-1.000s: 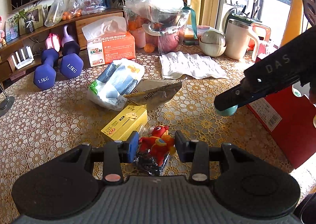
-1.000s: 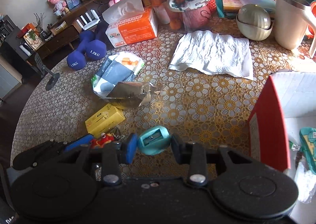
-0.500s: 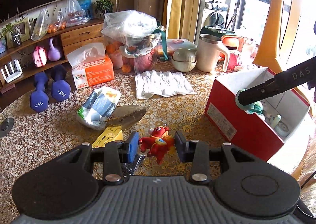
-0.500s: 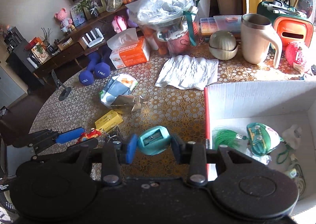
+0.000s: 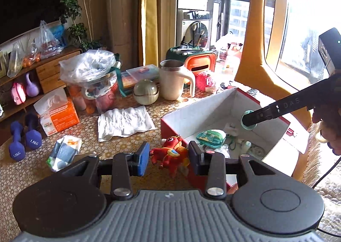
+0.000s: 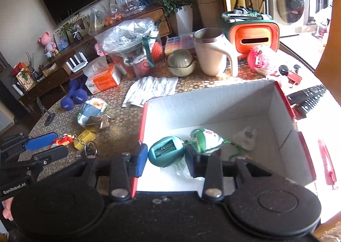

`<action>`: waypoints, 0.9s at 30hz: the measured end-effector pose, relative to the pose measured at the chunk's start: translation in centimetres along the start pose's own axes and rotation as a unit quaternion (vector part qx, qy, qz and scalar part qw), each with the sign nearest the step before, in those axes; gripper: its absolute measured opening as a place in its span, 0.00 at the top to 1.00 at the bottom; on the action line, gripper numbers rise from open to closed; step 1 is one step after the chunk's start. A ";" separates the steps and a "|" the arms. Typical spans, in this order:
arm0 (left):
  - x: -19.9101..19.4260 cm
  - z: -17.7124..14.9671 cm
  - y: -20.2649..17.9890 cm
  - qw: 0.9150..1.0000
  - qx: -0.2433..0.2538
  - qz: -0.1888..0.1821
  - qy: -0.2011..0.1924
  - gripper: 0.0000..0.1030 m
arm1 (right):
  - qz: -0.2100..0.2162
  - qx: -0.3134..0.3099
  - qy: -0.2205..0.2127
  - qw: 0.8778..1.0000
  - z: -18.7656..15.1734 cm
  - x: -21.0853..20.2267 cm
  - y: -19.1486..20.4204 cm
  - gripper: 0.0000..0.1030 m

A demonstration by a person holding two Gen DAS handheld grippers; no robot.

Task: Organize objects
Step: 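Carry the teal sharpener with the right tool into the box while the left carries the red toy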

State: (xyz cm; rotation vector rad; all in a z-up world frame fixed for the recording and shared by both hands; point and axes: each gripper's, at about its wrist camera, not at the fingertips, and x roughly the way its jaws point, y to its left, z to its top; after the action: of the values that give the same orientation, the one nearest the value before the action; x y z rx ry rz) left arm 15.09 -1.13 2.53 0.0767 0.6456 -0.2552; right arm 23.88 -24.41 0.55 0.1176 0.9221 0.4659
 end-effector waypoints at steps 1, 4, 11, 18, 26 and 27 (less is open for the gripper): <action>0.2 0.3 -0.8 1.000 0.004 -0.005 -0.001 0.63 | -0.004 0.004 -0.001 1.000 -0.1 -0.2 -0.6 0.65; 1.3 1.2 -3.2 1.000 0.018 -0.021 0.000 0.63 | -0.018 0.020 -0.003 1.000 -0.5 -0.9 -3.0 0.65; 4.8 2.4 -8.2 0.998 0.048 -0.046 0.020 0.63 | -0.038 0.051 -0.005 0.998 -1.3 -1.3 -7.7 0.65; 9.8 2.7 -11.9 0.994 0.059 -0.062 0.062 0.63 | -0.058 0.065 0.010 0.996 -1.6 0.5 -11.0 0.65; 15.2 2.0 -13.4 0.990 0.062 -0.055 0.112 0.63 | -0.059 0.070 0.029 0.995 -1.6 3.2 -12.3 0.65; 15.9 2.0 -13.5 0.990 0.062 -0.052 0.118 0.63 | -0.059 0.069 0.031 0.995 -1.6 3.5 -12.4 0.65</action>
State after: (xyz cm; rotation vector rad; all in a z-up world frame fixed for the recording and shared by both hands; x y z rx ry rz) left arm 24.96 -17.78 -5.35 0.1957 0.8692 -0.3916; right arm 28.53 -34.12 -6.63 0.1737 1.0159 0.2969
